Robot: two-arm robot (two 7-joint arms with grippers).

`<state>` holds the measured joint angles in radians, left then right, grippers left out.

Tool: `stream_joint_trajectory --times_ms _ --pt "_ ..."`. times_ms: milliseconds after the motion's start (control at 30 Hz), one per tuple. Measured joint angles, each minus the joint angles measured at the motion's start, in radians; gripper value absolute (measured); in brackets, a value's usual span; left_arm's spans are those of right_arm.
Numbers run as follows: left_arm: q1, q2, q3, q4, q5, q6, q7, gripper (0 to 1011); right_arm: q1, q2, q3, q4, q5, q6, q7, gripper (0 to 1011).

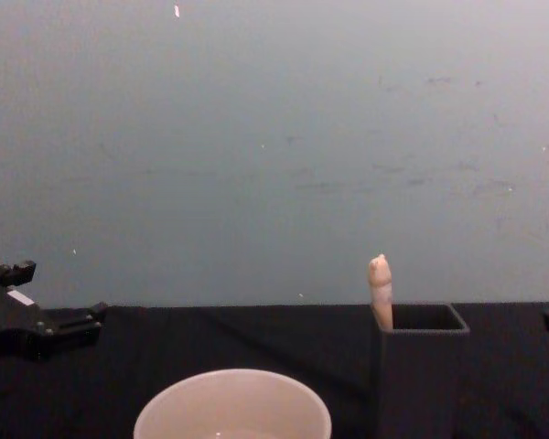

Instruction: Pick up the stirring spoon with one hand, stir inside the cup, then place it back in its original position.

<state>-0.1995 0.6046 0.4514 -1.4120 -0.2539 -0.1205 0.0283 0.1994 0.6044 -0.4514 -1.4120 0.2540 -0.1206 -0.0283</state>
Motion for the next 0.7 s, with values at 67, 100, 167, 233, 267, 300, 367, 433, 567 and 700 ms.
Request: stream_joint_trajectory --times_ms 67,100,167,233,267,300,367,433,567,700 --pt "0.0 0.0 0.0 0.0 0.0 0.0 0.0 1001 0.0 0.0 0.0 0.0 0.0 0.0 0.0 1002" --pt "0.0 0.0 0.0 0.0 0.0 0.0 0.0 1001 0.0 0.0 0.0 0.0 0.0 0.0 0.0 1002" --pt "0.0 0.0 0.0 0.0 0.0 0.0 0.0 1001 0.0 0.0 0.0 0.0 0.0 0.0 0.0 1002" --pt "0.0 0.0 0.0 0.0 0.0 0.0 0.0 1001 0.0 0.0 0.0 0.0 0.0 0.0 0.0 1002" --pt "0.0 0.0 0.0 0.0 0.0 0.0 0.0 1001 0.0 0.0 0.0 0.0 0.0 0.0 0.0 1002" --pt "0.0 0.0 0.0 0.0 0.0 0.0 0.0 1001 0.0 0.0 0.0 0.0 0.0 0.0 0.0 1002" --pt "0.0 0.0 0.0 0.0 0.0 0.0 0.0 1001 0.0 0.0 0.0 0.0 0.0 0.0 0.0 1002" --pt "0.0 0.0 0.0 0.0 0.0 0.0 0.0 1001 0.0 0.0 0.0 0.0 0.0 0.0 0.0 1002" --pt "0.0 0.0 0.0 0.0 0.0 0.0 0.0 1001 0.0 0.0 0.0 0.0 0.0 0.0 0.0 1002" --pt "0.0 0.0 0.0 0.0 0.0 0.0 0.0 1001 0.0 0.0 0.0 0.0 0.0 0.0 0.0 1002"
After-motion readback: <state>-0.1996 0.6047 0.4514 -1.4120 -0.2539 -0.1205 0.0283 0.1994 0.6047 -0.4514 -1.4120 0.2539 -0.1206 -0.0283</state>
